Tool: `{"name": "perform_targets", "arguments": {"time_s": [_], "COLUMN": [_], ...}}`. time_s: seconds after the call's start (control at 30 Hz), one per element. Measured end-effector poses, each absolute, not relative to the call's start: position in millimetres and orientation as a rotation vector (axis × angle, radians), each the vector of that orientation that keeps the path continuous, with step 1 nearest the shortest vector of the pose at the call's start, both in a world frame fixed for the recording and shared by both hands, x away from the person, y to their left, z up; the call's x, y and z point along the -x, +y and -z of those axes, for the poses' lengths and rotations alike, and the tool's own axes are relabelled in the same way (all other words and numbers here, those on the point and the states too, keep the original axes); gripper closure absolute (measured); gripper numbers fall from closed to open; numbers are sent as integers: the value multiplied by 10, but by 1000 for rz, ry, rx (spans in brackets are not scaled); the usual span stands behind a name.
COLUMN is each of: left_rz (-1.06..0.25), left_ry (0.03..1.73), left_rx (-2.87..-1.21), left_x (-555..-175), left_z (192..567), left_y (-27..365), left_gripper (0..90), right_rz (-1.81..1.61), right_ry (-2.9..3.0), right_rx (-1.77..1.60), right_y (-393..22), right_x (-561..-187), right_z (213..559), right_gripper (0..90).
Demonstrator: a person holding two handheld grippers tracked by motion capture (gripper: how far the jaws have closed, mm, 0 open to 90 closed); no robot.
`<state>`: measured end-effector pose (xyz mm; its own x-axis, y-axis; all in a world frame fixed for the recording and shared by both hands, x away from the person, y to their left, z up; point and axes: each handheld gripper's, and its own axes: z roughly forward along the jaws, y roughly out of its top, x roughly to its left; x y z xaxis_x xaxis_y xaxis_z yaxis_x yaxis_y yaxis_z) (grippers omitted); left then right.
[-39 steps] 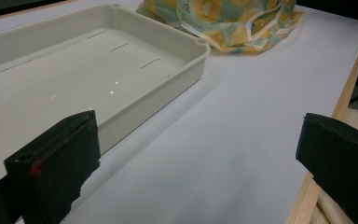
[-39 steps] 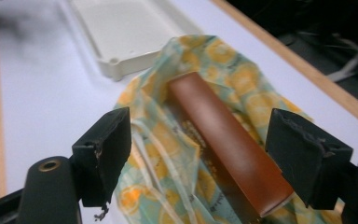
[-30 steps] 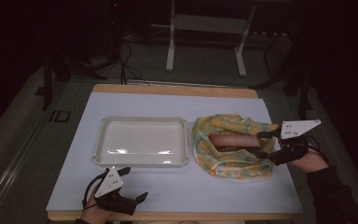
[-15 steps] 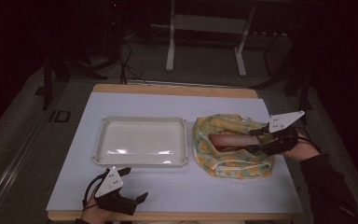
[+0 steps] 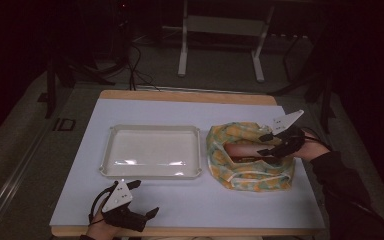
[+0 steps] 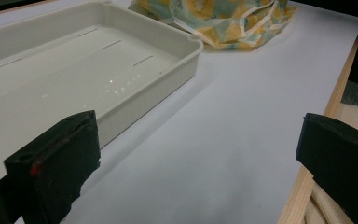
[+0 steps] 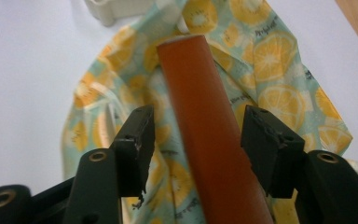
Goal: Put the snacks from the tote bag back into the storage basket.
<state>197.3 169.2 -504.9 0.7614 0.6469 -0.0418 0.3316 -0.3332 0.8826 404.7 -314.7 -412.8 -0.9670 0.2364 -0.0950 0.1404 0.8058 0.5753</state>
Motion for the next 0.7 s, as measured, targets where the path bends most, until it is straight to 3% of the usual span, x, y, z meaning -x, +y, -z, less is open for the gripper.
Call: {"name": "perform_targets", "arguments": {"time_s": [0.7], "left_rz": [-417], "left_ry": [794], "left_rx": [-1930], "left_x": [-1960], "left_z": [5055], "left_y": [1743], "left_gripper": [0], "right_rz": [-644], "right_ry": [2904], "right_rx": [-281], "right_y": [-2880], "right_x": [-4316], "right_z": [4485], "right_gripper": [338]}}
